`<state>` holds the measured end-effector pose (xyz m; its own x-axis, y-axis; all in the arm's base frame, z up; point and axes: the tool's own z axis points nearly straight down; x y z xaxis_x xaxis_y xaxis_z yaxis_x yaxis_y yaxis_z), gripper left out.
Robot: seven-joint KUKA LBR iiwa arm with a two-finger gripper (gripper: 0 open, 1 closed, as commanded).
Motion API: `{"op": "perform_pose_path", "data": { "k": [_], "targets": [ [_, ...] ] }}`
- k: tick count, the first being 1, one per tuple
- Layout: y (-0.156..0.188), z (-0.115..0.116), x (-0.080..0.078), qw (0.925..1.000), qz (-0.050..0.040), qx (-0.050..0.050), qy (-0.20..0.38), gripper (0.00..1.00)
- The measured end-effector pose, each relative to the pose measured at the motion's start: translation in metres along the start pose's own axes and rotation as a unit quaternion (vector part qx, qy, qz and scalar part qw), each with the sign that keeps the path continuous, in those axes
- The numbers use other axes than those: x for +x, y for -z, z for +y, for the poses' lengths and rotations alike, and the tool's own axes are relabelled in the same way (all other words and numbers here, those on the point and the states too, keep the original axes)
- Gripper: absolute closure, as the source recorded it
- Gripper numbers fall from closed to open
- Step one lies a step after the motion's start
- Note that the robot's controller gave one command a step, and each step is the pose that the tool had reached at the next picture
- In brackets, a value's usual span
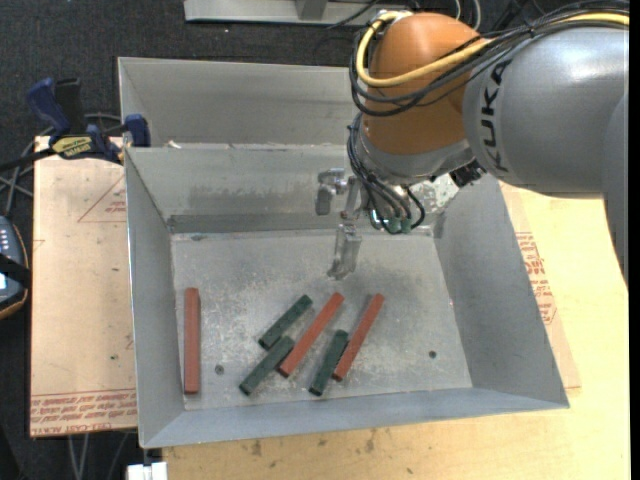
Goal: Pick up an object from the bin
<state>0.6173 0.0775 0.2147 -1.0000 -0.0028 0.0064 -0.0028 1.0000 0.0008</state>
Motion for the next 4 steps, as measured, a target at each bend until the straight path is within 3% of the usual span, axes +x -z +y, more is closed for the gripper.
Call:
{"op": "perform_pose_path", "data": {
  "k": [1,2,3,4],
  "targets": [
    [0.005,0.000,-0.001,1.0000,-0.0040,0.000,-0.001,0.00],
    [-0.037,0.009,0.016,0.9975,-0.0051,0.000,0.071,0.00],
    [-0.065,0.036,0.058,0.9791,-0.0035,0.000,0.203,0.00],
    [-0.078,0.038,0.063,0.9619,-0.0032,0.001,0.273,0.00]
  ]
}}
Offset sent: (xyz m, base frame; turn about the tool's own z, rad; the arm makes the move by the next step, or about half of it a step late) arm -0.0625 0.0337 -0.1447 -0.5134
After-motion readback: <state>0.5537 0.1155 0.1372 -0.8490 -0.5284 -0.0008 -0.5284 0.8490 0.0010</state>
